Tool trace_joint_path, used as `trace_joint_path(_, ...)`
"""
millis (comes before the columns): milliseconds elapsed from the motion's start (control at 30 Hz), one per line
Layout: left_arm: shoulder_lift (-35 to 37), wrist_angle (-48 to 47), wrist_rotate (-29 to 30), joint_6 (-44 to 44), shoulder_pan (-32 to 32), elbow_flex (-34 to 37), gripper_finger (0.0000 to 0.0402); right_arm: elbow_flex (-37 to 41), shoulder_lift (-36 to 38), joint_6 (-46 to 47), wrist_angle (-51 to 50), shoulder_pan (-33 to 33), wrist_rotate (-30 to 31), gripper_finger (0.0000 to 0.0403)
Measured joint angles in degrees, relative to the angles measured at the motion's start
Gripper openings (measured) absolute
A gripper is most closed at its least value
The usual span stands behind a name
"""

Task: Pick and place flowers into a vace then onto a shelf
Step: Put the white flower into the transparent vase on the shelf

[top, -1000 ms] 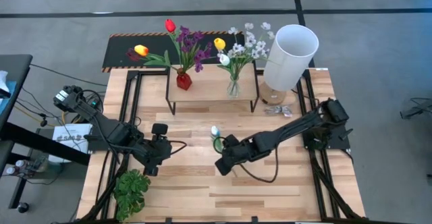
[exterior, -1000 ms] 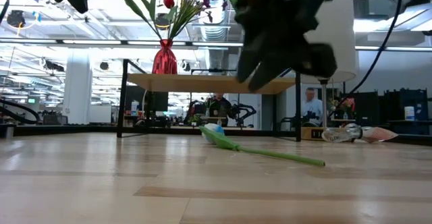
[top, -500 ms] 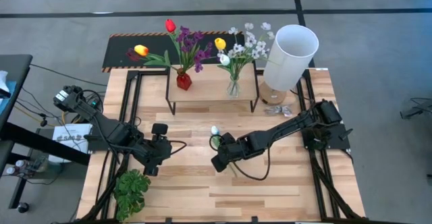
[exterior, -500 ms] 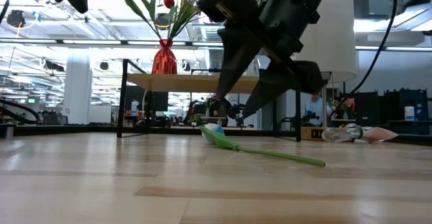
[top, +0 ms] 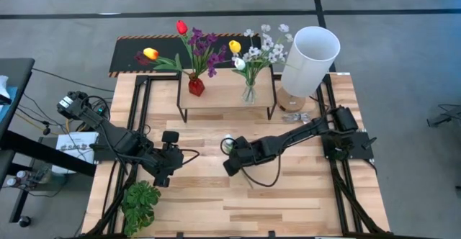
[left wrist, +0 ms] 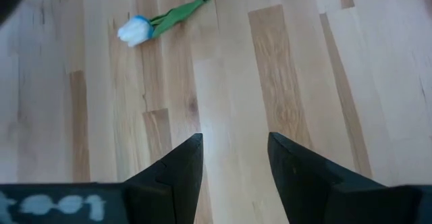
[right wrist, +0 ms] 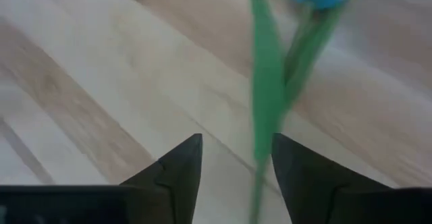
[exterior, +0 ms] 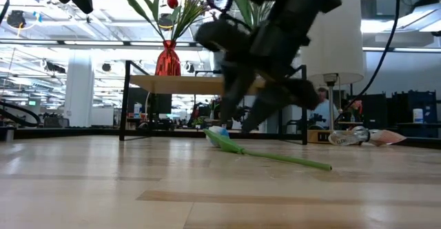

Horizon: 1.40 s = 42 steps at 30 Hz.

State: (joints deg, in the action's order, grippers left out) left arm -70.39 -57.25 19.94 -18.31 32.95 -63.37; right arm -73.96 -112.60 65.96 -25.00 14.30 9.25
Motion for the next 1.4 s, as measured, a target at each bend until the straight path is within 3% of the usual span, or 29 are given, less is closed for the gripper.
trace_joint_path(567, 0.00, 0.17, 0.28, -0.09, 0.02, 0.02, 0.0158, -0.06, -3.34, 0.19, 0.04, -0.90, 0.05, 0.0150)
trace_joint_path(800, 0.00, 0.17, 0.55, -0.17, 0.00, 0.02, 0.0158, -0.11, -3.87, -0.43, -0.73, -0.87, 0.82, 0.0106)
trace_joint_path(1133, 0.00, 0.17, 0.88, -0.79, 0.00, 0.02, 0.0158, 0.00, -4.08, -2.19, 0.32, -0.44, 2.75, 0.0010)
trace_joint_path(1400, 0.00, -3.81, 1.38, -4.18, -0.33, 0.02, 0.0158, -2.57, -4.28, -7.45, 0.24, 0.35, 2.86, 0.0003)
